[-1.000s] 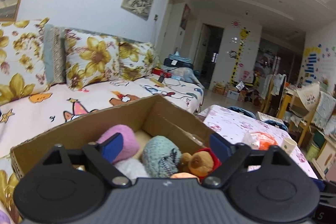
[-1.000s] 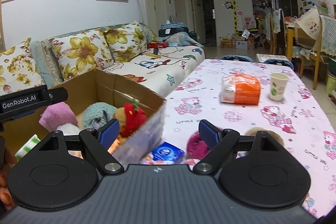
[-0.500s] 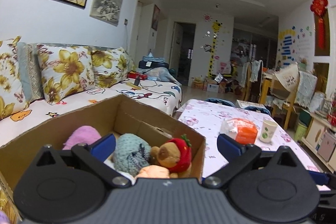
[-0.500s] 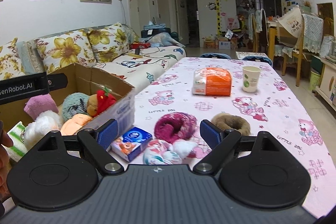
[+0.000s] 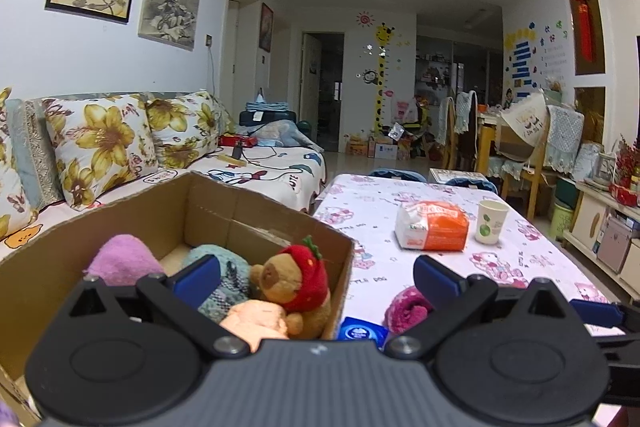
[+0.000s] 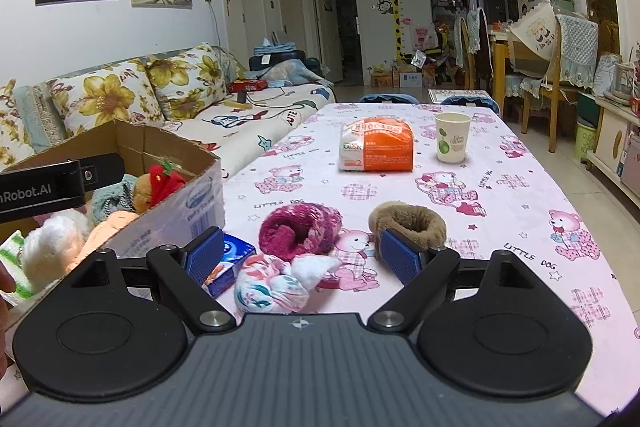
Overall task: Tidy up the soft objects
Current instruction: 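Move both tools back from the box to the table, then grasp floral cloth bundle with left tool while right tool grasps brown fuzzy ring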
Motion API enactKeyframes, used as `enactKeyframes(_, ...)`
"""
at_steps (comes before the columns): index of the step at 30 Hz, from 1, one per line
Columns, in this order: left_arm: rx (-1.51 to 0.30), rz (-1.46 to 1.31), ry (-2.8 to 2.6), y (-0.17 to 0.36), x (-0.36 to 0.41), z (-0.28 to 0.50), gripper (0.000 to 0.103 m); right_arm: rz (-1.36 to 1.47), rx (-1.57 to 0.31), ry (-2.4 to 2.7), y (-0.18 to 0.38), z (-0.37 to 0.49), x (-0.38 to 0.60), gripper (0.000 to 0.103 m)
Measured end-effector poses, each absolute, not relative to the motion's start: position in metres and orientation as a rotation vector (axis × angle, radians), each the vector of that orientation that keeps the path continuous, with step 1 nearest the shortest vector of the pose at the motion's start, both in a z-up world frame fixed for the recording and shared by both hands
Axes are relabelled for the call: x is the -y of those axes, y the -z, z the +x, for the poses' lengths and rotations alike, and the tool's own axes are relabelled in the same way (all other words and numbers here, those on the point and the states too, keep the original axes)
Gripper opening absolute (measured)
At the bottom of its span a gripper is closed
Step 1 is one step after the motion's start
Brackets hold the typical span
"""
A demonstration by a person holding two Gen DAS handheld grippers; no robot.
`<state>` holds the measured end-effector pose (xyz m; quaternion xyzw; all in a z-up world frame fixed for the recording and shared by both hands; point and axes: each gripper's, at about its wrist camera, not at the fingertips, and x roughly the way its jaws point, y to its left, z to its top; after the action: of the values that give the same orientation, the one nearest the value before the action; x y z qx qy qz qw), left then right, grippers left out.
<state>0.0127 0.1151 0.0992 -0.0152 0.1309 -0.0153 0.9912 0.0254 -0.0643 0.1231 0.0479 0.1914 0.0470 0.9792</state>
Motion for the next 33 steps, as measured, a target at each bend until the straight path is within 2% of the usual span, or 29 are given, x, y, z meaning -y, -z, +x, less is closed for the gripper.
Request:
enactKeyframes(23, -0.323, 0.075, 0.106, -0.083, -0.073, 0.018, 0.102, 0.129, -0.42, -0.009, -0.11, 0.036, 0.095, 0.103)
enactKeyframes(33, -0.423, 0.067, 0.171, -0.066, -0.059, 0.031, 0.102, 0.199, -0.482, 0.018, -0.092, 0.064, 0.125, 0.103)
